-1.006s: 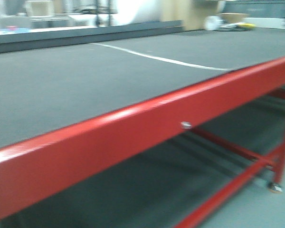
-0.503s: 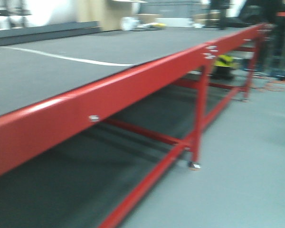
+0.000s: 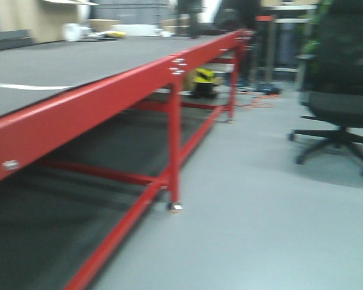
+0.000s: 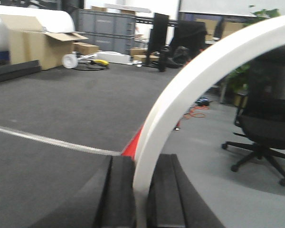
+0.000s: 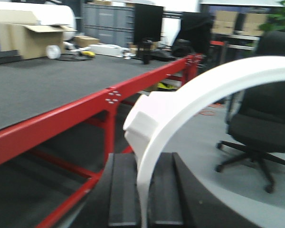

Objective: Grab PVC pipe and place in blue bin
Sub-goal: 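Turn the base away from the table while holding the clamp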

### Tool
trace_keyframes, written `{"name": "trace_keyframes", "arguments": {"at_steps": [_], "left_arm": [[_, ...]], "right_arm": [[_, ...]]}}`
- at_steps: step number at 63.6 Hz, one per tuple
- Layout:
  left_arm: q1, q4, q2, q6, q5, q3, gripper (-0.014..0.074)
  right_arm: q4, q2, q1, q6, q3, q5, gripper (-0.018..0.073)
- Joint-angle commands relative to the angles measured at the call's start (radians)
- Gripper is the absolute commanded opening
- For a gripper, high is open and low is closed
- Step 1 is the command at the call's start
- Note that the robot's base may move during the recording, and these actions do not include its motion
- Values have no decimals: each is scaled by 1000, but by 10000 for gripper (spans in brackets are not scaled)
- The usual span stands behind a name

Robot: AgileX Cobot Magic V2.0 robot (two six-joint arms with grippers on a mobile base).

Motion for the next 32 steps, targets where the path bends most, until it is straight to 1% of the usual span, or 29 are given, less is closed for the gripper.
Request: {"name": "trace_keyframes", "arguments": {"at_steps": [1, 32], "left_arm": [[-6, 2, -6, -5, -32, 1, -111], [-6, 2, -6, -5, -32, 1, -111]], "right_arm": [[-3, -5, 3, -4, 0, -31, -154], [-3, -5, 3, -4, 0, -31, -154]]}}
